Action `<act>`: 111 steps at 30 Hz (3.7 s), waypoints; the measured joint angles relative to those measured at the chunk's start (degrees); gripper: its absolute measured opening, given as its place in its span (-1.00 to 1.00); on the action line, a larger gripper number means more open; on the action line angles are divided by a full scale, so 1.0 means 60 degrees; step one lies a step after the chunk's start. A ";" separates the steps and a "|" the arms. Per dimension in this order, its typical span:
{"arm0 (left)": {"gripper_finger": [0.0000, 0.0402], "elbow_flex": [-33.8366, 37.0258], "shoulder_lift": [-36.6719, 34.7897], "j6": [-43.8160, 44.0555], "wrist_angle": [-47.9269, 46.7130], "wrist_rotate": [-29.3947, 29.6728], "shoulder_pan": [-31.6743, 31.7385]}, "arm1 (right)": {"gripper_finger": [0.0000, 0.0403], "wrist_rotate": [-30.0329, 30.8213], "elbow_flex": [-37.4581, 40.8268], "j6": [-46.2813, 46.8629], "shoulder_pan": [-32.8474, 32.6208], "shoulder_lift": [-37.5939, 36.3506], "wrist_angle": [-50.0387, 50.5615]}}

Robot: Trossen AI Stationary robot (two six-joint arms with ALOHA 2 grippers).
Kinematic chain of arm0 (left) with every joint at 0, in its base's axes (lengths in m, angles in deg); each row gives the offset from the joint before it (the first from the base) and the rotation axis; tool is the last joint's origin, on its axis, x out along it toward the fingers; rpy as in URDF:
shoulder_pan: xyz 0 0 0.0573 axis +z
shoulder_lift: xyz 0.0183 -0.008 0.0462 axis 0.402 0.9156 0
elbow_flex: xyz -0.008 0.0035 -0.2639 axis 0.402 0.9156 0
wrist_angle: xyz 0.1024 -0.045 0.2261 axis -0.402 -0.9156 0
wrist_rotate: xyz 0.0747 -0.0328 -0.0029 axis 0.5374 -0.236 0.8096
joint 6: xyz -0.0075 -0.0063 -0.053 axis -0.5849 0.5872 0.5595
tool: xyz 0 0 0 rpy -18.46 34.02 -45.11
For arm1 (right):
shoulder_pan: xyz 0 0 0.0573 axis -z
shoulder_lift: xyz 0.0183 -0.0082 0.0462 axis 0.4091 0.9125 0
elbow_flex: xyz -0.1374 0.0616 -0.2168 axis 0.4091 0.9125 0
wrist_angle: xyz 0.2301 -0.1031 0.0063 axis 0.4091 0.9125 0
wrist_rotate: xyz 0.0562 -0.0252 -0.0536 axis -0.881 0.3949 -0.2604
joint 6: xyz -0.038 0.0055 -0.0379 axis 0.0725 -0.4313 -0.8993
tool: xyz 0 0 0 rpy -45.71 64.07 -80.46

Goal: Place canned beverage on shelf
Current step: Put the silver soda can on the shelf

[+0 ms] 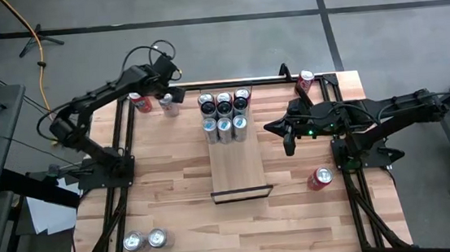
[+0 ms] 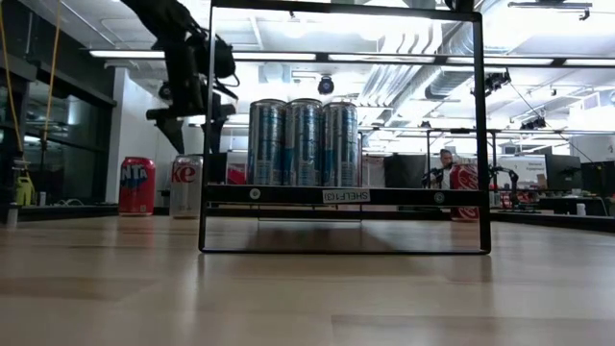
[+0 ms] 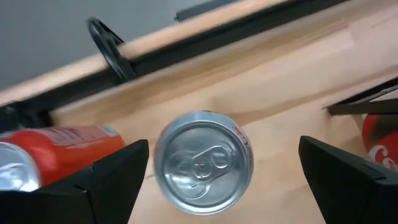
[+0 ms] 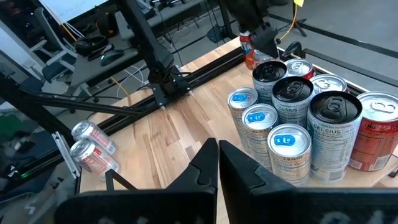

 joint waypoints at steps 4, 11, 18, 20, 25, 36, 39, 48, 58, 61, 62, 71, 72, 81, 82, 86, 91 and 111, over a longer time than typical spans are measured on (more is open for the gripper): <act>0.82 0.0000 0.0392 0.0272 -0.0125 -0.0245 0.0000 | -1.00 0.0000 0.0000 0.0000 0.0000 0.0000 0.0000; 0.82 -0.0007 0.0792 0.0709 -0.0364 -0.0479 0.0000 | -1.00 0.0000 0.0000 -0.0007 0.0000 0.0000 0.0003; 0.82 -0.0007 0.0977 0.0806 -0.0702 -0.0566 -0.0158 | -1.00 0.0001 0.0000 -0.0007 0.0000 0.0000 0.0098; 0.79 -0.0007 0.0978 0.0806 -0.0714 -0.0499 -0.0188 | -1.00 0.0000 0.0000 -0.0007 -0.0001 0.0000 0.0188; 0.52 -0.0007 0.0978 0.0860 -0.0712 -0.0337 -0.0186 | -1.00 0.0000 0.0000 0.0100 0.0000 0.0000 0.0251; -0.05 -0.0068 -0.0222 0.0112 -0.1264 -0.0790 -0.0227 | -1.00 -0.0003 0.0000 0.0284 0.0000 0.0000 0.0251; -0.05 -0.0443 -0.1136 -0.0340 -0.1934 -0.0789 -0.0358 | -1.00 -0.0004 0.0000 0.0284 0.0000 0.0000 0.0251; -0.05 -0.2894 -0.3552 -0.0852 -0.3449 -0.2030 -0.2172 | -1.00 -0.0004 0.0000 0.0134 -0.0003 0.0003 0.0251; -0.05 -0.4800 -0.2740 0.0185 -0.3849 -0.1219 -0.7287 | -1.00 0.0000 0.0000 0.0135 -0.0004 0.0004 0.0251; -0.05 -0.4805 -0.1683 -0.0554 -0.3905 -0.0477 -0.8567 | -1.00 0.0026 0.0000 0.0044 0.0000 0.0004 0.0251; -0.05 -0.4805 -0.1315 -0.0866 -0.3941 -0.0193 -0.8894 | -1.00 0.0037 0.0000 0.0021 0.0000 0.0004 0.0251; 0.02 -0.4207 0.0718 -0.2290 -0.3095 0.1837 -1.0024 | -1.00 0.0069 0.0000 -0.0029 0.0000 0.0004 0.0273; 0.02 -0.3956 0.0730 -0.2305 -0.2786 0.1822 -1.0014 | -1.00 0.0069 0.0000 -0.0031 -0.0002 0.0004 0.0294; -0.01 -0.1712 0.0067 -0.2119 -0.1027 0.0483 -0.9293 | -1.00 0.0071 0.0004 0.0029 -0.0004 0.0004 0.0566; -0.01 -0.1591 0.0063 -0.2126 -0.0965 0.0319 -0.9199 | -1.00 0.0069 0.0004 0.0032 -0.0003 0.0007 0.0578; 0.00 -0.1440 0.0238 -0.2214 -0.0940 0.0211 -0.8832 | -1.00 0.0073 0.0004 0.0030 -0.0001 0.0007 0.0577; 0.00 -0.1443 0.0480 -0.2303 -0.0723 0.0160 -0.8380 | -1.00 0.0069 0.0004 0.0033 0.0000 0.0011 0.0586; 0.17 -0.1476 0.1105 -0.2720 0.0045 -0.0471 -0.8003 | -1.00 0.0073 0.0004 0.0033 0.0000 0.0007 0.0647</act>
